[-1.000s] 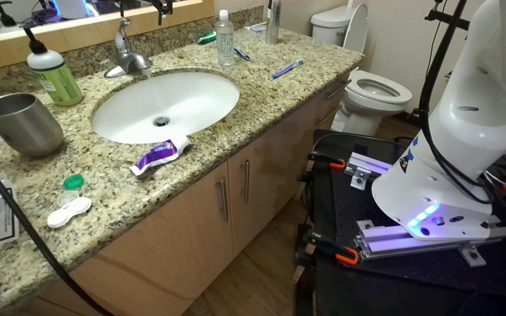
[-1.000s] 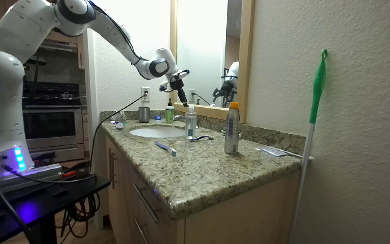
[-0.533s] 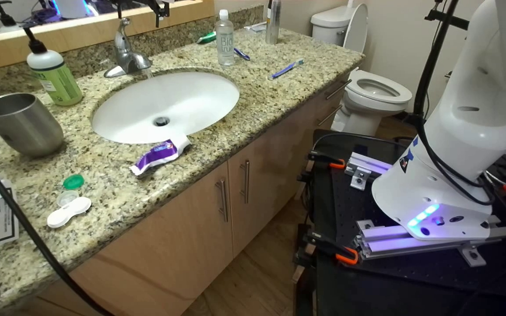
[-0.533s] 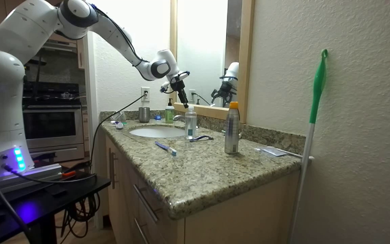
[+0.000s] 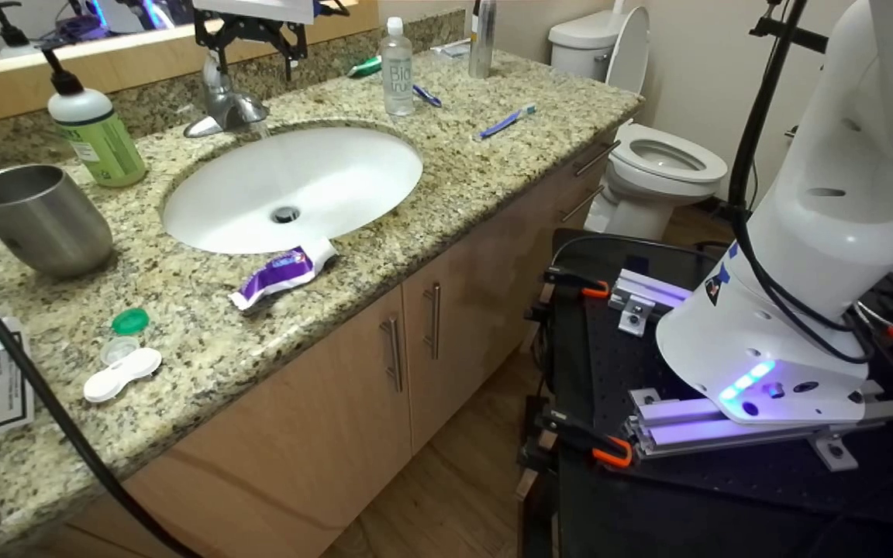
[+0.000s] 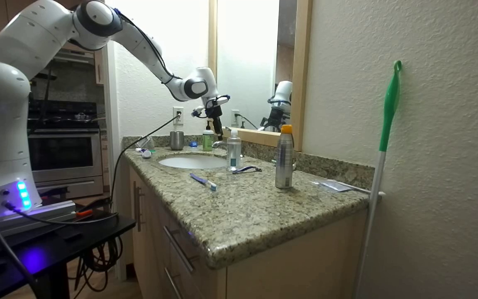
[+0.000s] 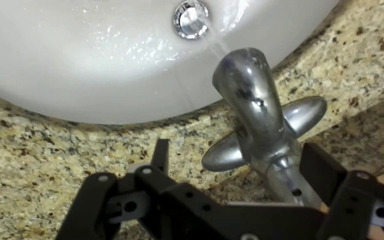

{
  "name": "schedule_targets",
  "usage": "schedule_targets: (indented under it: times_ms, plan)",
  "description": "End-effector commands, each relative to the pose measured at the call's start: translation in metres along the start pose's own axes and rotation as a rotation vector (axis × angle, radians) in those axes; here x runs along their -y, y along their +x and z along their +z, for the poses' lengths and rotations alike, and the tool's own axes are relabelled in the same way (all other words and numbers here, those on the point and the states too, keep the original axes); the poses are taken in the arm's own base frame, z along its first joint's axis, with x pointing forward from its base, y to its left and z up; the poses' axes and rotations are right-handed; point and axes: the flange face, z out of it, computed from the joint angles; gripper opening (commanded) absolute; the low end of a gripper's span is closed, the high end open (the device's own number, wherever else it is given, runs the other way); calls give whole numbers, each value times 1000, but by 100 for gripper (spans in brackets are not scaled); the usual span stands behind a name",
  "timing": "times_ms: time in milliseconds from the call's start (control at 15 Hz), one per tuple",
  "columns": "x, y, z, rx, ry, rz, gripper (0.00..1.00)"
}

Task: Remove the blue toothbrush from the silver cup and place it on the right side of the counter, pick up the toothbrush and place it under the running water, put the toothbrush back on the right side of the counter, close the faucet

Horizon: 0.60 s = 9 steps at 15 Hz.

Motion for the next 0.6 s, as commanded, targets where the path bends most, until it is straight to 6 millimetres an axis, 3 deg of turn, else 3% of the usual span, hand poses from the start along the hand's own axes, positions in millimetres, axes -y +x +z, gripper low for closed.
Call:
schedule_targets:
  times_ms: [0, 267, 533]
  plan:
    - [-4, 9, -2, 39, 13, -4, 100]
    - [-1, 28, -35, 19, 134, 10, 100]
    - [-1, 36, -39, 6, 135, 31, 100]
